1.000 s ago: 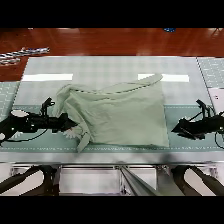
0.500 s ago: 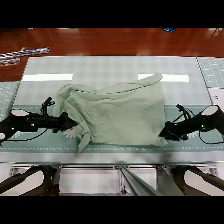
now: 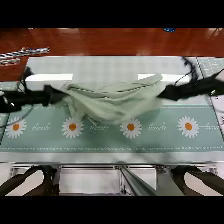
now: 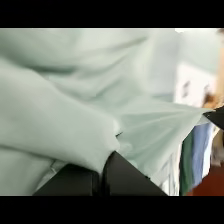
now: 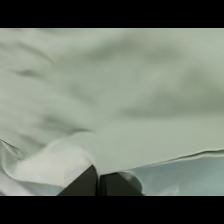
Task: Fold the shirts.
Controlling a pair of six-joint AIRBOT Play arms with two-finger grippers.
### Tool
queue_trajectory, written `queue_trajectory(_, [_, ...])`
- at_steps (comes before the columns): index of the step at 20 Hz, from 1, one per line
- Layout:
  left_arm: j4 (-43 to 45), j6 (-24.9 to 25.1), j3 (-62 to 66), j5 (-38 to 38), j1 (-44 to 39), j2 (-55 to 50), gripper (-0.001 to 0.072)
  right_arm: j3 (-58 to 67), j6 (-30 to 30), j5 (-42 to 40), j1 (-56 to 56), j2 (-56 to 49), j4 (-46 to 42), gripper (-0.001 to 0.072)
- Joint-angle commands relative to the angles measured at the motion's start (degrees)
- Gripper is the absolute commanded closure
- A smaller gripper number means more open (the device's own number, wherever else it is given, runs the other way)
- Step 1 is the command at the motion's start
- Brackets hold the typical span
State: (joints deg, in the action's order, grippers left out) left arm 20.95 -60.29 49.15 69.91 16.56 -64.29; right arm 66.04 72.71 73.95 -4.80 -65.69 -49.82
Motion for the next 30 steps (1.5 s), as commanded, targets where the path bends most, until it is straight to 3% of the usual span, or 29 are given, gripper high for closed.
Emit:
queue_trajectory(1, [-8.55, -1.01, 17.51, 3.06, 3.30, 4.90, 0.0689, 20.17, 2.56, -1.22, 0.57, 6.21, -2.19, 0.0689])
queue_trajectory(5, [-6.38, -5.40, 37.59, 3.28, 4.55, 10.49, 0.0689, 36.06, 3.78, -2.49, 0.57, 13.31, -5.95, 0.0689])
queue_trajectory(8, [2.23, -9.05, 48.13, 3.34, 4.55, 15.50, 0.0689, 37.92, 5.31, -4.46, 0.57, 20.79, -10.67, 0.0689])
queue_trajectory(15, [25.70, -14.21, 51.84, 16.59, 3.72, 29.31, 0.0688, 37.86, 10.91, 5.84, 0.57, 31.52, -23.58, 0.0689])
queue_trajectory(19, [32.17, -19.98, 45.53, 17.77, -0.70, 31.58, 0.0688, 36.46, 12.09, 11.23, 0.57, 32.35, -25.57, 0.0689])
queue_trajectory(23, [31.78, -19.93, 27.80, 15.47, -3.28, 30.27, 0.0689, 23.50, 12.57, 11.65, 0.57, 32.33, -24.50, 0.0689])
queue_trajectory(27, [31.32, -19.87, 9.77, 3.63, -4.33, 23.21, 0.0688, 4.85, 12.57, 0.13, 0.57, 27.89, -23.82, 0.0689])
queue_trajectory(30, [31.30, -17.42, 5.42, -9.64, -8.22, 11.82, 0.0688, 0.76, 12.28, -8.72, 0.57, 16.68, -22.51, 0.0689])
